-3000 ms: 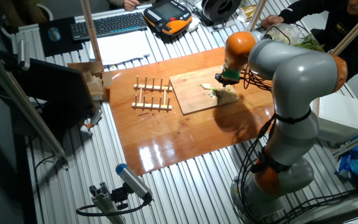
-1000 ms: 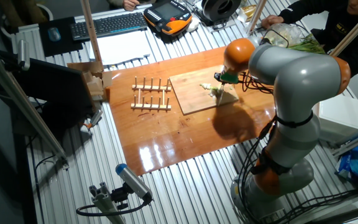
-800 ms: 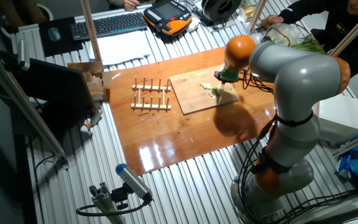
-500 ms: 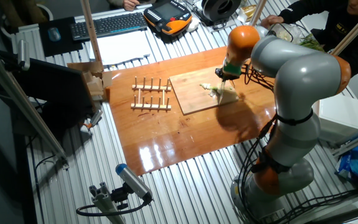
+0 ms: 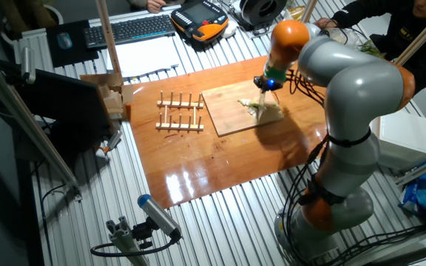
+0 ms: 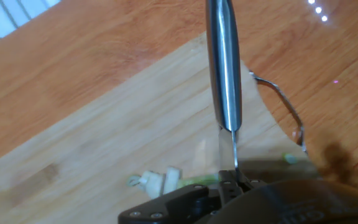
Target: Chop the scallions
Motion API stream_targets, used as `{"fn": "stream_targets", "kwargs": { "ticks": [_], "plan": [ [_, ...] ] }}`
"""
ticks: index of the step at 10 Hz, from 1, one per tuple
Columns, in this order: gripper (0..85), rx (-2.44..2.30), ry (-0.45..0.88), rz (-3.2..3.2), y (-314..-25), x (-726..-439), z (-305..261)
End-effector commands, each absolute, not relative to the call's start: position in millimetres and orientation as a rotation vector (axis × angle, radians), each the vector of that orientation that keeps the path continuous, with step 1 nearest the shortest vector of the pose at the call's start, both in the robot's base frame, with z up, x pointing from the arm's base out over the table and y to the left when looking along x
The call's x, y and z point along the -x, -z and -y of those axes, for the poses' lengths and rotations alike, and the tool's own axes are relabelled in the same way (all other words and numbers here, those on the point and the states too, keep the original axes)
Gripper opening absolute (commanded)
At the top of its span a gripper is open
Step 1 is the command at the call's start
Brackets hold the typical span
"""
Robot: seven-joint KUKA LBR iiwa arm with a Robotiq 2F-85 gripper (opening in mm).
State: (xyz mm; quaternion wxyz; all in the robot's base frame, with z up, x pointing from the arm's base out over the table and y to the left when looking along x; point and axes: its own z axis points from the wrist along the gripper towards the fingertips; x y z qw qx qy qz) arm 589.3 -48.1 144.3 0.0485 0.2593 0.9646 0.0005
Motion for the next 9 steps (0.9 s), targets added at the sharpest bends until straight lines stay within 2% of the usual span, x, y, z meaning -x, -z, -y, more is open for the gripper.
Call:
{"fn": "stream_targets", "kwargs": {
  "ticks": [1, 4, 7, 9],
  "plan": [
    [0.0, -0.787, -0.005, -2.95, -149, -594, 37],
    [0.0, -0.844, 0.048, -2.955, -173, -611, -7],
    [0.0, -0.869, 0.077, -2.957, -185, -623, -40],
    [0.0, -0.87, 0.106, -2.945, -184, -621, -45]
  ]
}}
